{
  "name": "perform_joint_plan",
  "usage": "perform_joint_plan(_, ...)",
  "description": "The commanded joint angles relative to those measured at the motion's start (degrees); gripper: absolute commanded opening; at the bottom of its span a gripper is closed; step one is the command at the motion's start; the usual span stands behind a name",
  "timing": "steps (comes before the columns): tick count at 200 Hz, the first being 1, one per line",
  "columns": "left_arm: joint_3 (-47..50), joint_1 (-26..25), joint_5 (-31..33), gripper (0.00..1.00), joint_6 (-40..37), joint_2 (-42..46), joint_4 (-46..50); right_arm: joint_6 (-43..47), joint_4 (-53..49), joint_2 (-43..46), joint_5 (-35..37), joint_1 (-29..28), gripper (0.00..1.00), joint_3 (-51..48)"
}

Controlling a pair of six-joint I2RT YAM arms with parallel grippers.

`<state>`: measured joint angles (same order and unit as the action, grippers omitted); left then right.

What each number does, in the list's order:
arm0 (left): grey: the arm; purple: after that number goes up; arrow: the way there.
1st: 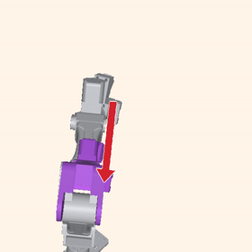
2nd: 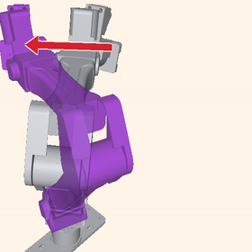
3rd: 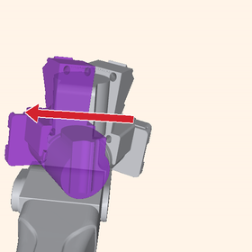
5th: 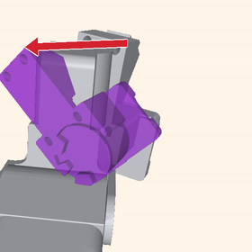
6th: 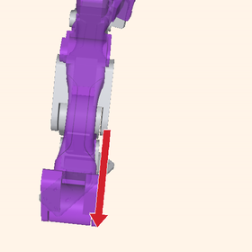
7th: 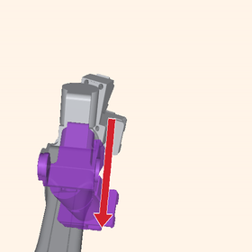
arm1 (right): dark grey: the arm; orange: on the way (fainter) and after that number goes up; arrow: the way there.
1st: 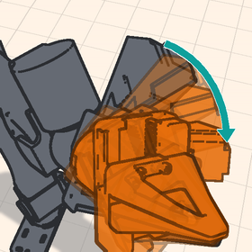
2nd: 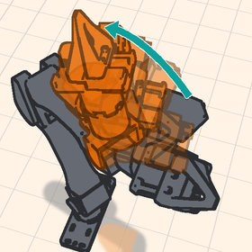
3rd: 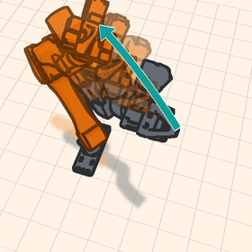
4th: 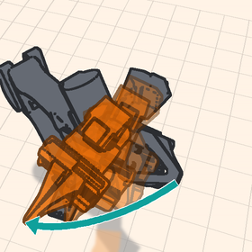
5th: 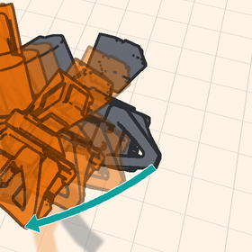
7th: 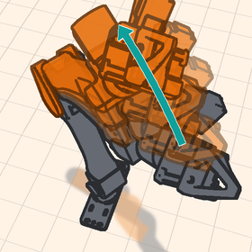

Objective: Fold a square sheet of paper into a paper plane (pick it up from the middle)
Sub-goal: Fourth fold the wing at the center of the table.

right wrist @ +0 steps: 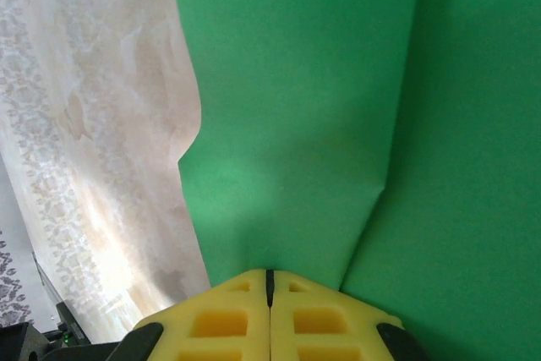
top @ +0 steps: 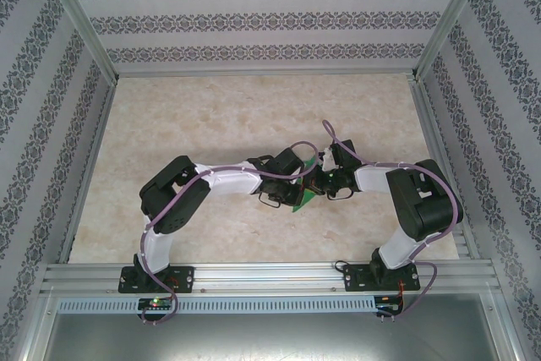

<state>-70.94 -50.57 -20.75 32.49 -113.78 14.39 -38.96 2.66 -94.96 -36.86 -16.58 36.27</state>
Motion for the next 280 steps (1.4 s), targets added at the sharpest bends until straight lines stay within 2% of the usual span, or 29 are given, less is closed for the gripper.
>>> perform_joint_plan(1,2.7,-3.4,-3.2,0.06,1.4,0.6,5.9,2.0,-5.4,-1.5,9.1,1.8,0.06,-1.0)
perform_joint_plan(198,9.2,-5.4,-4.2,0.06,4.6,5.3,3.8,3.5,-5.4,-0.6,7.7,2.6,0.06,-1.4)
perform_joint_plan(245,6.2,-5.4,-4.3,0.06,4.9,5.3,2.7,3.1,-5.3,0.0,7.0,1.8,0.06,-0.9)
perform_joint_plan(280,3.0,-5.2,-0.2,0.07,4.6,6.1,3.3,3.0,-4.9,0.3,6.4,1.3,0.05,-1.0)
